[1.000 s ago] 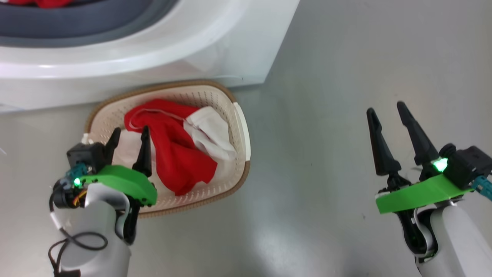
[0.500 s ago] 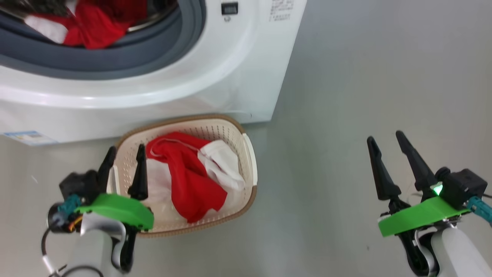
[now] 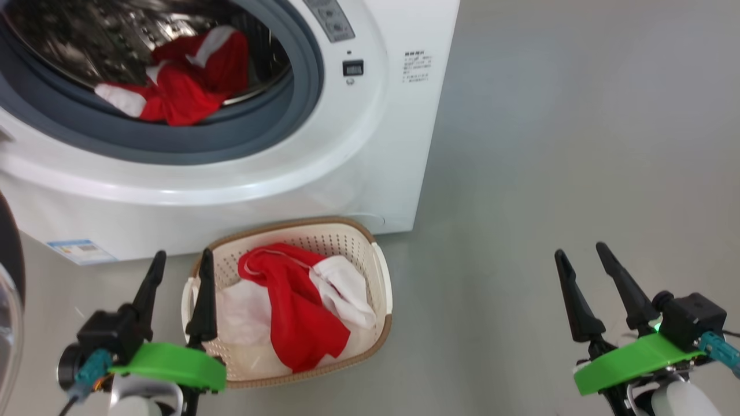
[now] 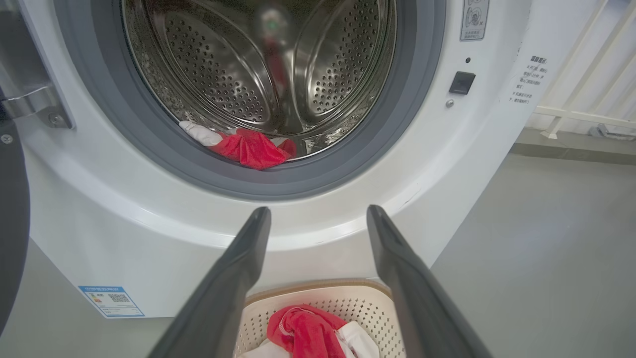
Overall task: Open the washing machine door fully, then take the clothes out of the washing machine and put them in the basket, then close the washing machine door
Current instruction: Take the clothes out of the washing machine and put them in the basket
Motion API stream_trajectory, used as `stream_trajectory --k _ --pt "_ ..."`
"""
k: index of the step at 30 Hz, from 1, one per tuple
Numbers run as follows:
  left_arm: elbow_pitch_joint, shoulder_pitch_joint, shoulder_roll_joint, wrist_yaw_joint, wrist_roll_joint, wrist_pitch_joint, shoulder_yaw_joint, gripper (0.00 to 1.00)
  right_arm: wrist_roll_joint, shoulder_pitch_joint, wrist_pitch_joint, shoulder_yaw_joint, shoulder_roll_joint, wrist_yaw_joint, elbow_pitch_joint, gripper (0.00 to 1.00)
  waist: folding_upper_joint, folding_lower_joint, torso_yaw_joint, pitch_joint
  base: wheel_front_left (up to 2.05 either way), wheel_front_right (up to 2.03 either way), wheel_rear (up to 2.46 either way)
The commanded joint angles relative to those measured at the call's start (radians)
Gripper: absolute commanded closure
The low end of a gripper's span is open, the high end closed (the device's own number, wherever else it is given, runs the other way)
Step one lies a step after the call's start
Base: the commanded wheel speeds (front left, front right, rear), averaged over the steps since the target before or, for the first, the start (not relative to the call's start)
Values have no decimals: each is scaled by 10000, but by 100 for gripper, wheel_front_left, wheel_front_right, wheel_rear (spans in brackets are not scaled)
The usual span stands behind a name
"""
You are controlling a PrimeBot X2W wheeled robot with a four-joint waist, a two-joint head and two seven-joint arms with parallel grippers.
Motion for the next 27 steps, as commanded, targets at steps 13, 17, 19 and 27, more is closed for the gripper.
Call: stream_trajectory --k 13,17,19,27 --pt "-1826 1686 243 216 182 -63 338 0 -73 778 -65 15 -196 48 -253 0 0 0 77 -1017 0 0 0" --pt "-2162 2139 243 373 52 -63 408 0 -64 952 -65 -34 -204 48 -282 0 0 0 60 -1132 0 0 0" --pt "-2328 2365 243 427 18 -63 426 0 -66 1041 -65 -63 -201 48 -297 0 0 0 51 -1169 0 0 0" --pt "-2932 2983 243 652 -62 -63 411 0 -75 1221 -65 -255 -186 48 -368 0 0 0 101 -1194 0 0 0"
